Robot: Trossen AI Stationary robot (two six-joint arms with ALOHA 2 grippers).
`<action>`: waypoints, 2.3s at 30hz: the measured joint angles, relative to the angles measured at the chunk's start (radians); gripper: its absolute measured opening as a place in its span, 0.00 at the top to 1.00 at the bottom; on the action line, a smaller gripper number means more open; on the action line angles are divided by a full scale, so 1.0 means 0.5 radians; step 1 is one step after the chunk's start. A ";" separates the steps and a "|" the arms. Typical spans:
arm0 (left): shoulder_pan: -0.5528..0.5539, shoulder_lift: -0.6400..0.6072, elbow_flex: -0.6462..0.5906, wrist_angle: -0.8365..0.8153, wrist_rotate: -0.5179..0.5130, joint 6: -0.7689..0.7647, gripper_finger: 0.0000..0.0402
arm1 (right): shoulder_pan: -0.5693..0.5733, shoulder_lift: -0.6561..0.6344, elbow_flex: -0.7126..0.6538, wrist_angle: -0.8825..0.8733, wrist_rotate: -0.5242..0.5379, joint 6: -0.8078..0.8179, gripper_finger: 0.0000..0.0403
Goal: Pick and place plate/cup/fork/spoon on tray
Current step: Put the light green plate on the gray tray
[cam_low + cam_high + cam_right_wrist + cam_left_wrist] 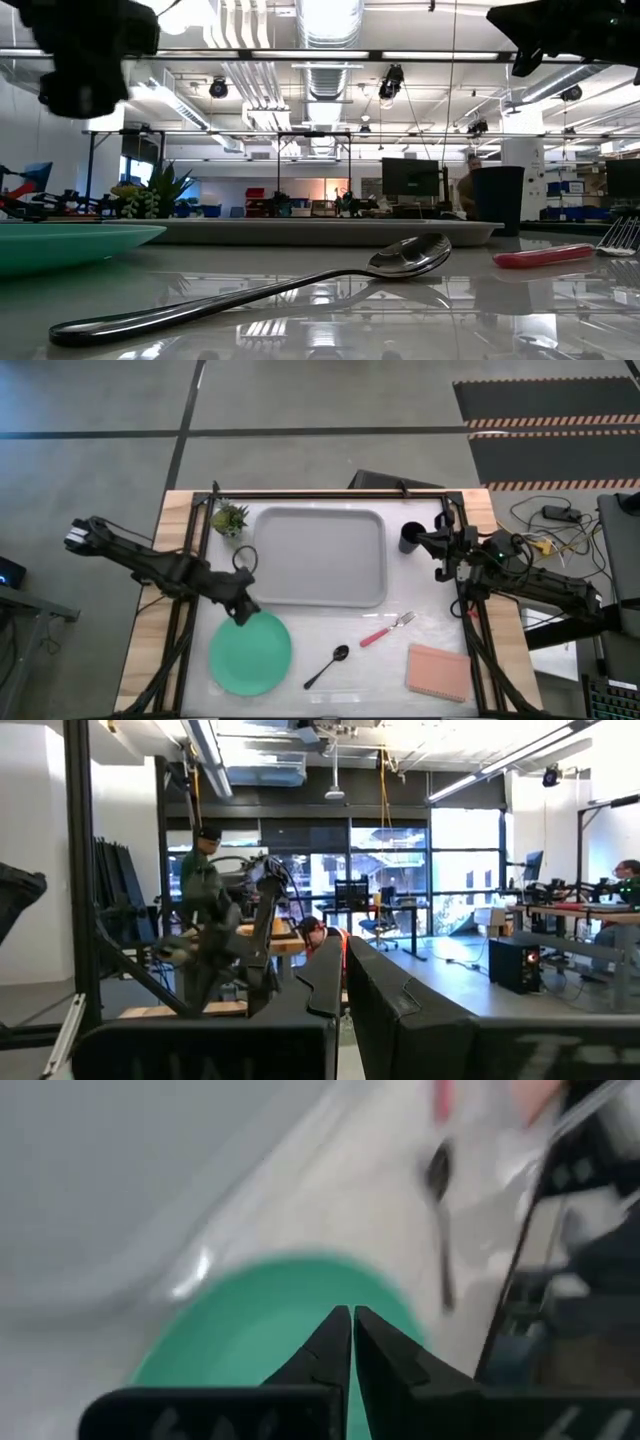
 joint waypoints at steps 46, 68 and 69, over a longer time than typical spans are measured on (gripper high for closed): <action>0.001 0.527 -0.208 -0.358 0.041 0.168 0.53 | -0.002 0.001 0.002 -0.022 0.011 -0.097 0.98; 0.000 0.619 -0.206 -0.259 0.006 0.316 0.73 | -0.001 0.000 0.002 -0.060 0.010 -0.078 0.98; 0.000 0.618 -0.206 -0.258 0.008 0.310 0.75 | -0.002 0.000 0.002 -0.064 0.010 -0.078 0.98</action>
